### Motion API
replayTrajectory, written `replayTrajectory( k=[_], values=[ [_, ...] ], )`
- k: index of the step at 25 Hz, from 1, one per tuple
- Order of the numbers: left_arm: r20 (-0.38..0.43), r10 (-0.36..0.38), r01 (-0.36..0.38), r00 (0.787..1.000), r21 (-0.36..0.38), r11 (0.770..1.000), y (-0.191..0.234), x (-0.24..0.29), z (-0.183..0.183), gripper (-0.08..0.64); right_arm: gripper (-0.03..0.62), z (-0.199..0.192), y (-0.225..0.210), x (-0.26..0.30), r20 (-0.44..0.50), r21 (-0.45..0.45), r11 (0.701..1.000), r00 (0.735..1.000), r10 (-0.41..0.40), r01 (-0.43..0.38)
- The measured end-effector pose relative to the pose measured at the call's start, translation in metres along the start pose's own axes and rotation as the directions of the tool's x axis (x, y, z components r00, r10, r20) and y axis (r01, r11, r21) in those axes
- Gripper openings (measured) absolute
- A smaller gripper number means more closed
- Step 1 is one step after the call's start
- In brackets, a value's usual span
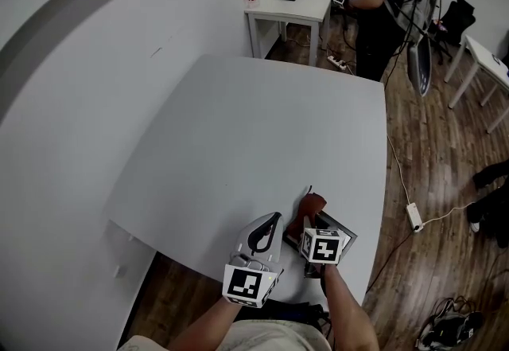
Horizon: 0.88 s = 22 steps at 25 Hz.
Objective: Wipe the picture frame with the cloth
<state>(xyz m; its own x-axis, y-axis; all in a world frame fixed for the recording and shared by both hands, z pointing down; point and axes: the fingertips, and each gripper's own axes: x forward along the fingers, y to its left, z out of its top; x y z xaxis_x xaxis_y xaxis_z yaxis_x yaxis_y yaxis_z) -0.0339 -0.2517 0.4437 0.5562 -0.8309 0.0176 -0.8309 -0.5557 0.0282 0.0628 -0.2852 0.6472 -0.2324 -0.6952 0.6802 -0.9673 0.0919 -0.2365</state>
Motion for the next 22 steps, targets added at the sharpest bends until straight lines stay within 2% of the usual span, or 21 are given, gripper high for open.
replayTrajectory(
  k=[6, 9, 22],
  values=[
    [-0.035, 0.001, -0.001, 0.999, -0.008, 1.0, -0.001, -0.004, 0.0, 0.001, 0.091, -0.008, -0.012, 0.011, -0.048, 0.037, 0.999, 0.998, -0.037, 0.039],
    [-0.006, 0.002, -0.002, 1.0, -0.001, 1.0, 0.0, -0.004, 0.002, 0.001, 0.091, -0.009, -0.016, 0.009, -0.055, 0.038, 0.998, 0.997, -0.052, 0.054],
    [-0.012, -0.05, 0.05, 0.999, -0.006, 0.999, -0.018, 0.002, -0.001, 0.001, 0.091, -0.036, -0.077, -0.037, -0.075, 0.087, 0.982, 0.984, -0.164, 0.17]
  ],
)
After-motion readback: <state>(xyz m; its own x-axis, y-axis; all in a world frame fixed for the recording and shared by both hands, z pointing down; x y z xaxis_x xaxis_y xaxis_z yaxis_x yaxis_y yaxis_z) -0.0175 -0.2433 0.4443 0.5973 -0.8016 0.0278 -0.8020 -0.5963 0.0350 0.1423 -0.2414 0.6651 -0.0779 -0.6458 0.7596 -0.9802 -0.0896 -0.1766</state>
